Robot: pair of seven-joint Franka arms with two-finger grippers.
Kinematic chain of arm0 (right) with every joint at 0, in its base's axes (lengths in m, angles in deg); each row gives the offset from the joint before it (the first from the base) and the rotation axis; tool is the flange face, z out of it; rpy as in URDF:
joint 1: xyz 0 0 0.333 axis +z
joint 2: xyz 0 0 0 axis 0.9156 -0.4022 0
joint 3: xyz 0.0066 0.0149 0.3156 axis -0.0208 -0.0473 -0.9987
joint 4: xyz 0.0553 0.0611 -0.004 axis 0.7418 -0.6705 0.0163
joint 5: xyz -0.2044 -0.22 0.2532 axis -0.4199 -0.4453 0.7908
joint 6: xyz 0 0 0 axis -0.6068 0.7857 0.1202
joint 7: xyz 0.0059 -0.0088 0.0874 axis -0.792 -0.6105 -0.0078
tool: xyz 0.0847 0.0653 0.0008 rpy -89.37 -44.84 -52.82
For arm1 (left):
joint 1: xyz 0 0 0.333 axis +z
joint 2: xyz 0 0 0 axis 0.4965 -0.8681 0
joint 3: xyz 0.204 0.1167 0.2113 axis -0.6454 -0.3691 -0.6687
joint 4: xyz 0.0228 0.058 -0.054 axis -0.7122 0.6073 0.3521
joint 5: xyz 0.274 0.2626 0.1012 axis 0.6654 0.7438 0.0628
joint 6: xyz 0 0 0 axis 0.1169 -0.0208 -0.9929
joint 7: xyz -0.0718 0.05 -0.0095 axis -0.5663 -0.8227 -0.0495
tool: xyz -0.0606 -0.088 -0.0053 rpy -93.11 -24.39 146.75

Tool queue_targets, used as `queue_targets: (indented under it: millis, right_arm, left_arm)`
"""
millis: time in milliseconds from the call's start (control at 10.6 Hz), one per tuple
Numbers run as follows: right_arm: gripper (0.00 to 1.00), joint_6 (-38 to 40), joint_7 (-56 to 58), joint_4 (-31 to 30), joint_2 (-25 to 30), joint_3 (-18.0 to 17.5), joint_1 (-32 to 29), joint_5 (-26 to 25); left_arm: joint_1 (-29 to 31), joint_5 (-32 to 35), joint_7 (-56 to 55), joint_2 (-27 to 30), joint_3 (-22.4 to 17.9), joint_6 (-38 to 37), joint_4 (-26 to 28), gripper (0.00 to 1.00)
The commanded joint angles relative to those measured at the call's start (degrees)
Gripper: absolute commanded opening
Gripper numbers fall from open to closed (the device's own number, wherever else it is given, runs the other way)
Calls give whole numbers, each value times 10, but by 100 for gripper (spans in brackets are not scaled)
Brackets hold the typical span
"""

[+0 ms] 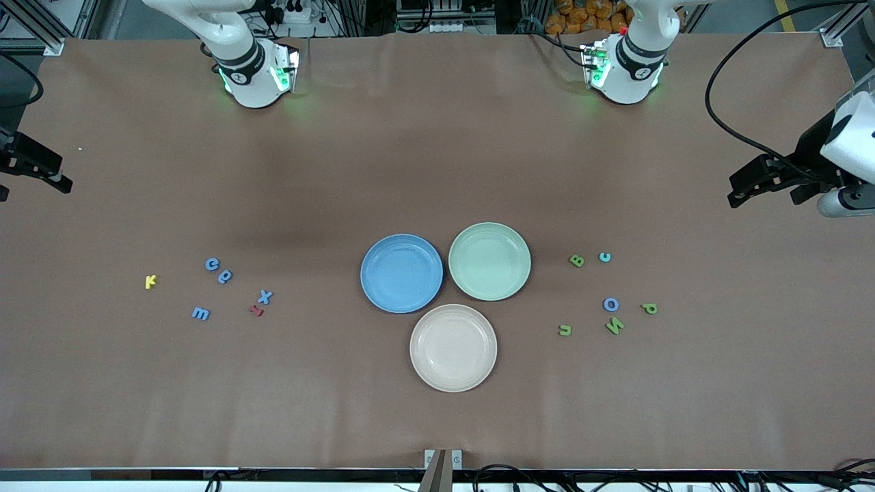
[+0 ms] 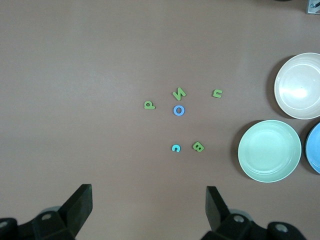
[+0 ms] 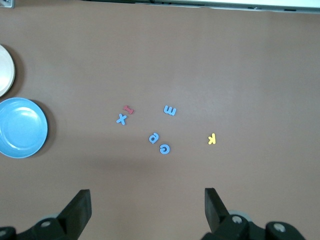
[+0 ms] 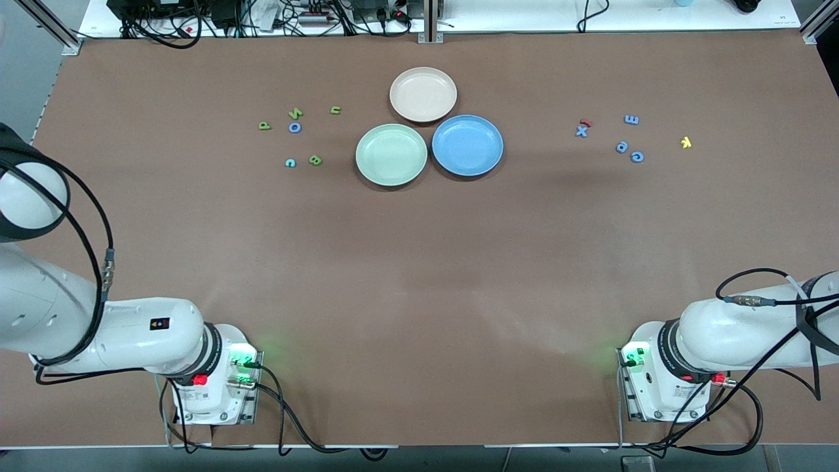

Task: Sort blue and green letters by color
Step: 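Reach the left gripper to green p while the right gripper nears blue x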

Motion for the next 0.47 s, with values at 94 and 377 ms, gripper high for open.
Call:
queue_targets:
  millis: [94, 377]
  right_arm:
    - [100, -4, -56, -17, 17, -6, -10, 6]
    - [100, -2, -50, -17, 12, -6, -9, 5]
  left_arm:
    - [2, 3, 8, 0, 0, -6, 2, 100]
    - [2, 4, 7, -25, -3, -3, 13, 100]
